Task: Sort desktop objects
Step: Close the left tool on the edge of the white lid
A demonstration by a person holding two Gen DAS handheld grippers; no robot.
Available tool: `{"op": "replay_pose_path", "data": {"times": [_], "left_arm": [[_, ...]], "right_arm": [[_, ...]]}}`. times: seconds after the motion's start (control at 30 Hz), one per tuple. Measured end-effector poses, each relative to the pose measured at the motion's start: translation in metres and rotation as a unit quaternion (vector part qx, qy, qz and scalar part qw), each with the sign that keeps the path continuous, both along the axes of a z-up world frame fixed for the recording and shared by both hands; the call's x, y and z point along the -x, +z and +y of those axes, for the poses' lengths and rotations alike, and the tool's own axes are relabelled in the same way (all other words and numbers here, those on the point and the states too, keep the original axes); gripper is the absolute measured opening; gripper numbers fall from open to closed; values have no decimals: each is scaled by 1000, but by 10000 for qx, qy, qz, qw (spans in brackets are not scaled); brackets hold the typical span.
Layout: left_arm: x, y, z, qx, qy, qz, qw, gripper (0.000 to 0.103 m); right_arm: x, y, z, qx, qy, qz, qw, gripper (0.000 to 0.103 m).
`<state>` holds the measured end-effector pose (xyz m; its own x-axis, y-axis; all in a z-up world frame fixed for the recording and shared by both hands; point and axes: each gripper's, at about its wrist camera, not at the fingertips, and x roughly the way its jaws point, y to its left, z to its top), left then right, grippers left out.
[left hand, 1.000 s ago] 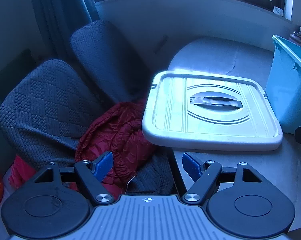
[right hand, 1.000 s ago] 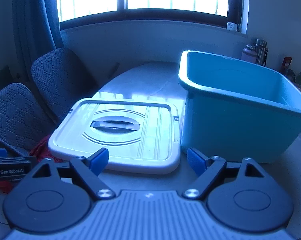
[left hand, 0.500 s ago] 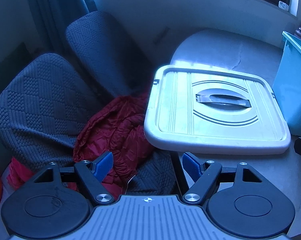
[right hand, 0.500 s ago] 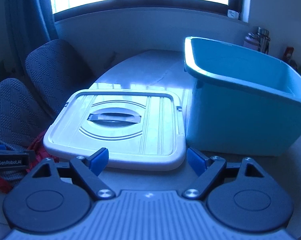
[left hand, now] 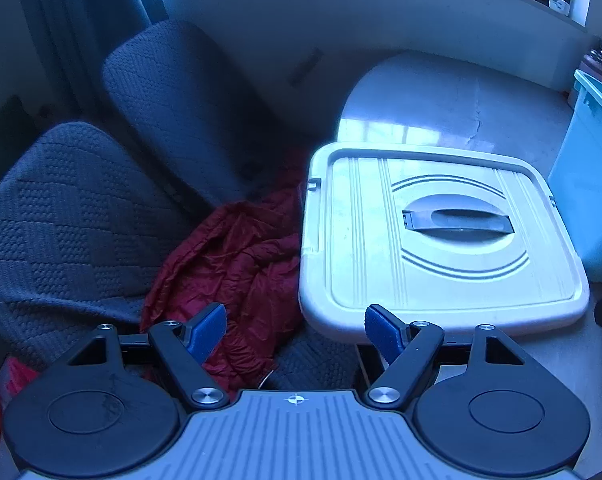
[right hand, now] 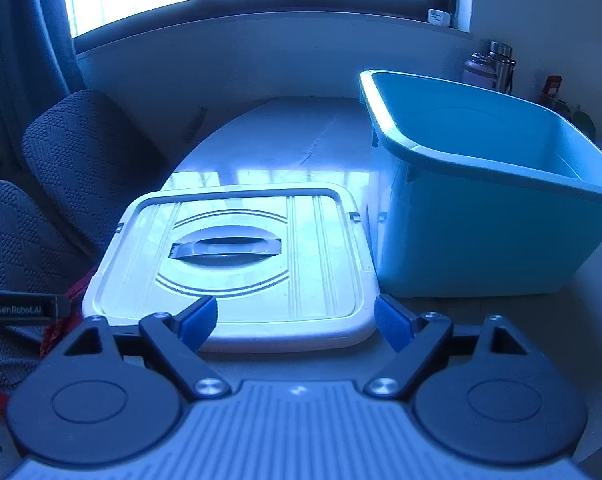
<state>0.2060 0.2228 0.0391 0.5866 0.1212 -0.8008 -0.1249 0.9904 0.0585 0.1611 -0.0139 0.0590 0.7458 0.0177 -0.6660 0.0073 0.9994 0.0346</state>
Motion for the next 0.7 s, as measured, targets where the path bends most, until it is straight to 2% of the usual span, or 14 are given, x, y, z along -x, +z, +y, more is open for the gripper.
{"op": "replay_pose_path", "data": {"times": [0.7], "left_arm": [[-97, -43, 28, 772, -18, 661, 9948, 79]], "right_arm": [[-40, -15, 5, 121, -456, 268, 9985, 86]]}}
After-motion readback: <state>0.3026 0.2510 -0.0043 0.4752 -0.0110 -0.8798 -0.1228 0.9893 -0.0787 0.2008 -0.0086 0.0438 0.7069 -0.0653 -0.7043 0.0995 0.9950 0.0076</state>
